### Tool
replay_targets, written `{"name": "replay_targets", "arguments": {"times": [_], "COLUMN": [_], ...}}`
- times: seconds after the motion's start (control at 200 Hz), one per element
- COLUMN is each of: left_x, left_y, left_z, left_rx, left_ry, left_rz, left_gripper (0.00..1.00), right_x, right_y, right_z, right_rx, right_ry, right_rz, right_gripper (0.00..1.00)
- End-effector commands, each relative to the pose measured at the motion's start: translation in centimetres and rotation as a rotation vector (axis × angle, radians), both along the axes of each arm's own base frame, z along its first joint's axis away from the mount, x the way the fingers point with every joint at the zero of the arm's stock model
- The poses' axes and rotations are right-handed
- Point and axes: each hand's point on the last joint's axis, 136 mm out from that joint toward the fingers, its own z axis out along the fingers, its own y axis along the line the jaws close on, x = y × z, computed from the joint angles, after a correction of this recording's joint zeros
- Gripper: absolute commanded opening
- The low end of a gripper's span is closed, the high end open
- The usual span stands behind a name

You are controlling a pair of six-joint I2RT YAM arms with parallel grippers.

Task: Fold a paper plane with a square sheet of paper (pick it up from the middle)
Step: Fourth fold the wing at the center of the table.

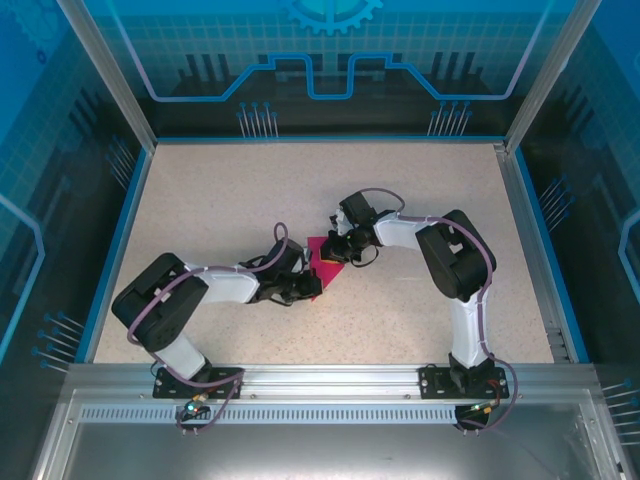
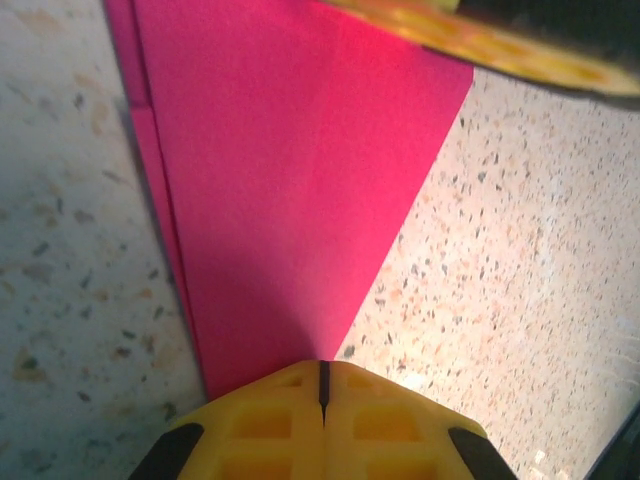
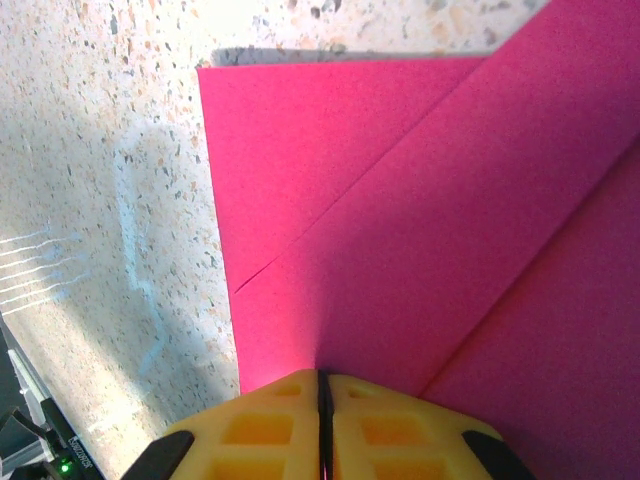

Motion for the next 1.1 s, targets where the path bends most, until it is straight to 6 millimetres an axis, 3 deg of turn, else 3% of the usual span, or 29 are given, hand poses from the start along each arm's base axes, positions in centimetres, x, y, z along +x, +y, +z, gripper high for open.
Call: {"name": "replay_targets", "arguments": {"times": [0.0, 0.235, 0.295, 0.45, 0.545, 0.875, 1.095], "left_x": [-4.2, -5.2, -4.5, -1.8, -0.1, 5.6, 6.3], "left_y": [1.3, 2.3, 1.7, 0.6, 1.0, -0.1, 0.1], "left_z": [-1.6, -1.2, 0.4, 6.7, 8.4, 5.3, 2.3], "left_rx": [0.069, 0.089, 0.052, -0.037, -0.032, -0.008, 0.032], "left_ry": [0.123, 0.139, 0.102, -0.076, -0.157, -0.182, -0.137], "left_rz": [-0.079, -0.067, -0.064, -0.04, 0.011, 0.073, 0.076], "left_gripper": [0.05, 0.05, 0.05, 0.07, 0.09, 0.05, 0.05], "right_x": [-2.2, -2.2, -2.1, -2.1, -2.0, -2.2, -2.1], "right_y": [-3.1, -3.0, -3.0, -3.0, -3.0, -2.9, -2.9], "right_z": [-5.9, -5.9, -6.0, -6.0, -6.0, -6.3, -6.3], "right_rx": [-0.176, -0.177, -0.178, -0.179, -0.178, -0.172, -0.172], "right_ry": [0.122, 0.125, 0.125, 0.126, 0.125, 0.136, 0.136], "right_rz": [-0.042, -0.043, -0.042, -0.041, -0.04, -0.043, -0.042], "right_gripper": [0.09, 0.09, 0.09, 0.09, 0.09, 0.09, 0.09]}}
